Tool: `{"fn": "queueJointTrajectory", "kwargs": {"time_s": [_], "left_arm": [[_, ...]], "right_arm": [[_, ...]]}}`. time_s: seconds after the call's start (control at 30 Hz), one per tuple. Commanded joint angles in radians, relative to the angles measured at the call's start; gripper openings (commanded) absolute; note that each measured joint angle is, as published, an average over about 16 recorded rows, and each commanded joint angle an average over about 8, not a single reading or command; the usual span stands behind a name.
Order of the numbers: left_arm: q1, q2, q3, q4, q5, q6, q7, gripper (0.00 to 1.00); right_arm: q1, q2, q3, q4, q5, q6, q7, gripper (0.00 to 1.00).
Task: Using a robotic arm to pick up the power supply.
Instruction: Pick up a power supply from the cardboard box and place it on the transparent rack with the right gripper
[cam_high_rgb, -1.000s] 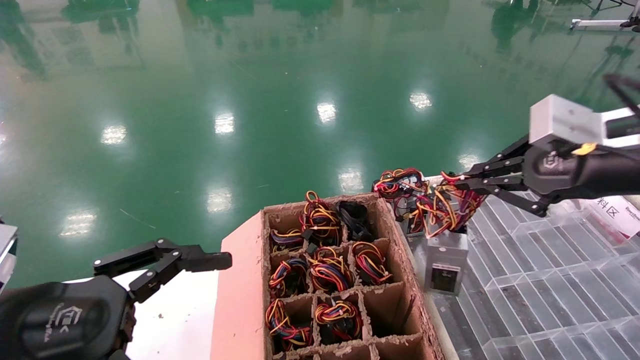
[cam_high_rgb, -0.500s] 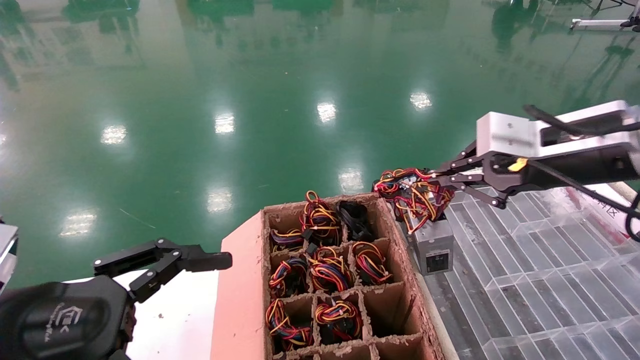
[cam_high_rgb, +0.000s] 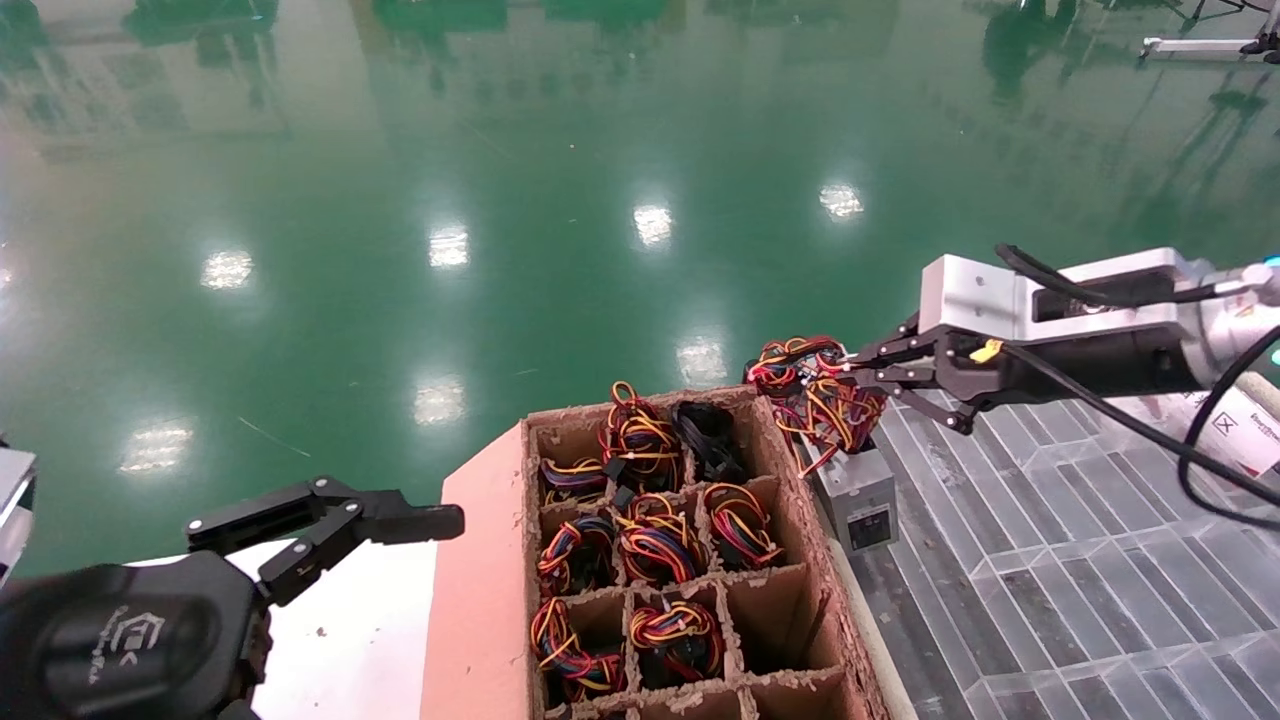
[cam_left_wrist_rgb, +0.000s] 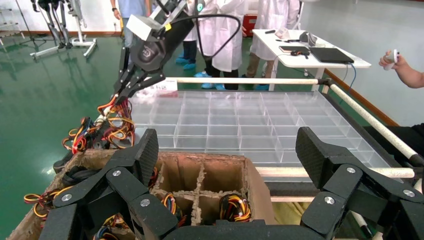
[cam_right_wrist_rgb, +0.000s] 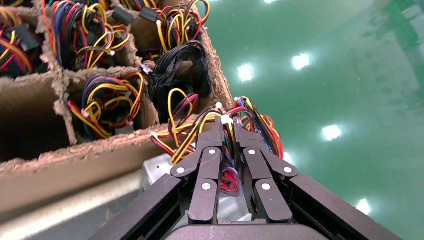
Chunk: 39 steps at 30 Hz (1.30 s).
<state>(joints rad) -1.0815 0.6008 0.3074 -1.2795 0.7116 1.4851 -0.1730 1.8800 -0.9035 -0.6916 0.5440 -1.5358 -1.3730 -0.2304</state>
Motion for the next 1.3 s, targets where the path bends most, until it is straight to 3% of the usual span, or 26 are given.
{"fn": "queueJointTrajectory", "kwargs": {"time_s": [0.03,0.6,0.67,0.87,0.93,1.3], "left_arm": [[0.0,0.0,0.0,0.0,0.0,0.0,0.0,1.0],[0.0,0.0,0.001,0.0,-0.001,0.0,0.0,1.0],[0.0,0.0,0.001,0.0,-0.001,0.0,0.0,1.0],[0.0,-0.001,0.001,0.0,-0.001,-0.001,0.001,1.0],[0.0,-0.001,0.001,0.0,-0.001,-0.001,0.001,1.0],[0.0,-0.001,0.001,0.0,-0.001,-0.001,0.001,1.0]], "right_arm": [[-0.013,-0.006,0.007,-0.027,0.011,0.015,-0.015,0.0],[-0.034,-0.017,0.018,-0.205,0.025,0.051,-0.107,0.01],[-0.036,-0.012,0.018,-0.218,0.025,0.05,-0.112,0.09],[-0.041,-0.006,0.019,-0.246,0.026,0.055,-0.115,0.84],[-0.042,-0.006,0.02,-0.251,0.027,0.056,-0.114,1.0],[-0.042,-0.006,0.02,-0.25,0.026,0.056,-0.114,1.0]]}}
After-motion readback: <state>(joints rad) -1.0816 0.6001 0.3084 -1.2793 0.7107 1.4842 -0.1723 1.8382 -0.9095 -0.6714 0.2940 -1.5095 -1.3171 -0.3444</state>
